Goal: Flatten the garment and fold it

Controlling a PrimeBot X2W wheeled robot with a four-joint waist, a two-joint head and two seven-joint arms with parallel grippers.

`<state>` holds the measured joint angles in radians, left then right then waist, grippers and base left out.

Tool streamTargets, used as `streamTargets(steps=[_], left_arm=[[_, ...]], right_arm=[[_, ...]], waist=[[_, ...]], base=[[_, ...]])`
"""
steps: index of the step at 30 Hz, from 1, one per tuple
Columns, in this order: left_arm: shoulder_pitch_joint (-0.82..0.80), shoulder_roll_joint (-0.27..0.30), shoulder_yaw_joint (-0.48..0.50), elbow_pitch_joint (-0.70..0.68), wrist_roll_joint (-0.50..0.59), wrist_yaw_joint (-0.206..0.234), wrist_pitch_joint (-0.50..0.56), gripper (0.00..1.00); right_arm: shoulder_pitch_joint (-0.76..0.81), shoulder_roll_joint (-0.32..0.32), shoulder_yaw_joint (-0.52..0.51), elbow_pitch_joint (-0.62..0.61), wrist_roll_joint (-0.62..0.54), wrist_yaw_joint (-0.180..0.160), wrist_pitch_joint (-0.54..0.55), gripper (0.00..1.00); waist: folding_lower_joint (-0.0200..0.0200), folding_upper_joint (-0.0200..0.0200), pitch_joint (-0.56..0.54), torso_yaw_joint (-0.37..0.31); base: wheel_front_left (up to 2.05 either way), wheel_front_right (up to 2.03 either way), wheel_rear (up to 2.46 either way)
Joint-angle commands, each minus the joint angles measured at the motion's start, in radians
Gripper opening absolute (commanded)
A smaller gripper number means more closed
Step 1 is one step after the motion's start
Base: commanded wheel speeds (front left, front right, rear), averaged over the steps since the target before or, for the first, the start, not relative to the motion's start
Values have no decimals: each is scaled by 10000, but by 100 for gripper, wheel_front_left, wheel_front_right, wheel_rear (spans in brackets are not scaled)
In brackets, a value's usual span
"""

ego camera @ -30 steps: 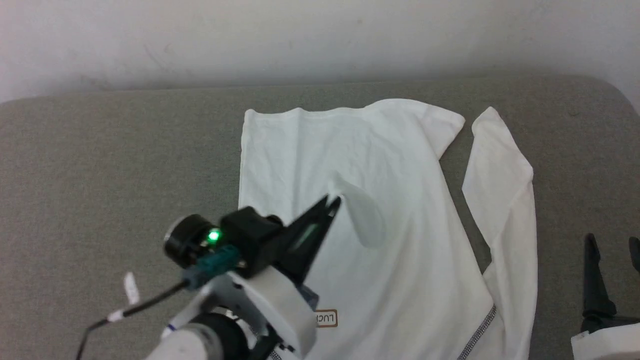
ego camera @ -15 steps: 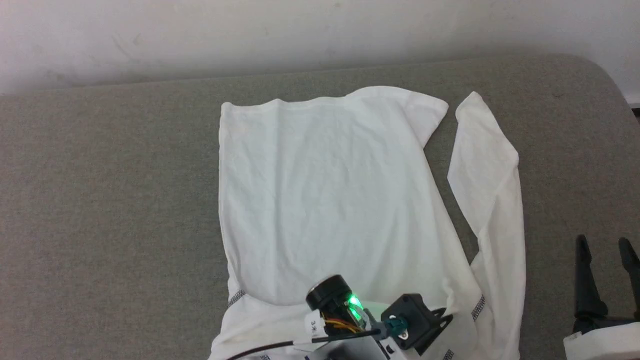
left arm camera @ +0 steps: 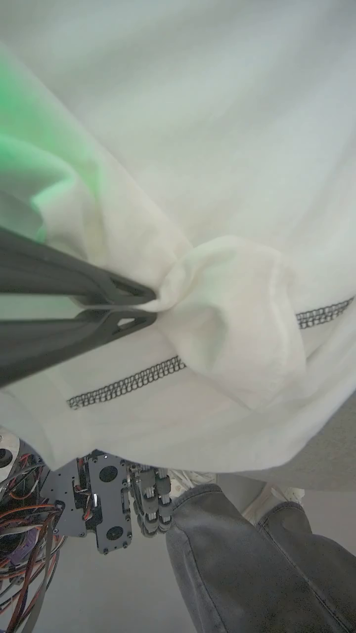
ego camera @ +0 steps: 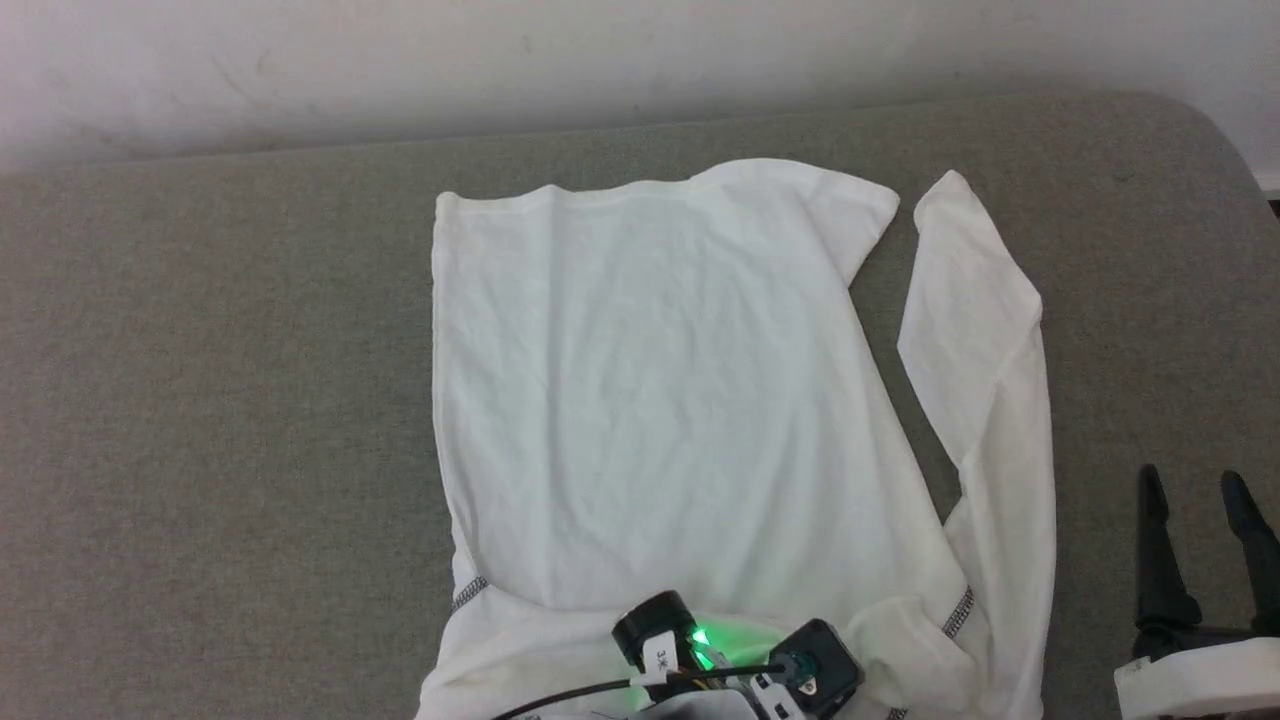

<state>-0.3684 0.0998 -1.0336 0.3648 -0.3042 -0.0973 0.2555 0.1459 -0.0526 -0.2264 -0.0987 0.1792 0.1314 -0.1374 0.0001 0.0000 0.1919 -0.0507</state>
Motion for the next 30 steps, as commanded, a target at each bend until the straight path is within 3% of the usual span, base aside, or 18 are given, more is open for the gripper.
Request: streamTargets(steps=[1, 3, 5, 6, 13, 18, 22, 24, 30], left_arm=[[-245, -146, -10, 259, -101, -67, -196, 33], [-328, -241, 33, 464, -188, -43, -411, 49], [-420, -310, 47, 630, -243, -14, -585, 91], [-452, -338, 59, 687, -287, 3, -662, 100], [-488, -437, 233, 96, -1107, -68, -743, 100], [-261, -25, 1009, -1864, -2282, -47, -328, 100], [5, 784, 2382, -3940, -2472, 959, -726, 100], [219, 1247, 3221, -4800, -2205, 1654, -1370, 100], [1826, 2347, 5505, -6276, -2072, 3050, -3432, 100]], right_arm=[[-155, 24, 8, 65, 83, -7, -111, 100], [-181, 24, 2, 107, 86, -7, -128, 100], [-199, 24, -17, 138, 87, -7, -138, 100], [-204, 24, -27, 143, 82, -7, -128, 100], [-190, 24, -63, 140, 75, -7, -50, 100], [-119, 24, -123, 68, 79, -7, 45, 100], [-46, 24, -165, 2, 107, -7, 89, 100], [-31, 24, -154, -27, 125, -7, 110, 100], [-5, 24, -150, 22, 153, -7, 57, 100]], waist=[[-1, 0, 27, 20], [-1, 0, 36, 42], [-1, 0, 32, 65], [-1, 0, 21, 75], [-1, 0, -88, 140], [-1, 0, -208, 209], [-1, 0, -277, 254], [-1, 0, -298, 250], [-1, 0, -389, 272]], base=[[0, 0, 0], [0, 0, 0], [0, 0, 0], [0, 0, 0], [0, 0, 0], [0, 0, 0], [0, 0, 0], [0, 0, 0], [0, 0, 0]])
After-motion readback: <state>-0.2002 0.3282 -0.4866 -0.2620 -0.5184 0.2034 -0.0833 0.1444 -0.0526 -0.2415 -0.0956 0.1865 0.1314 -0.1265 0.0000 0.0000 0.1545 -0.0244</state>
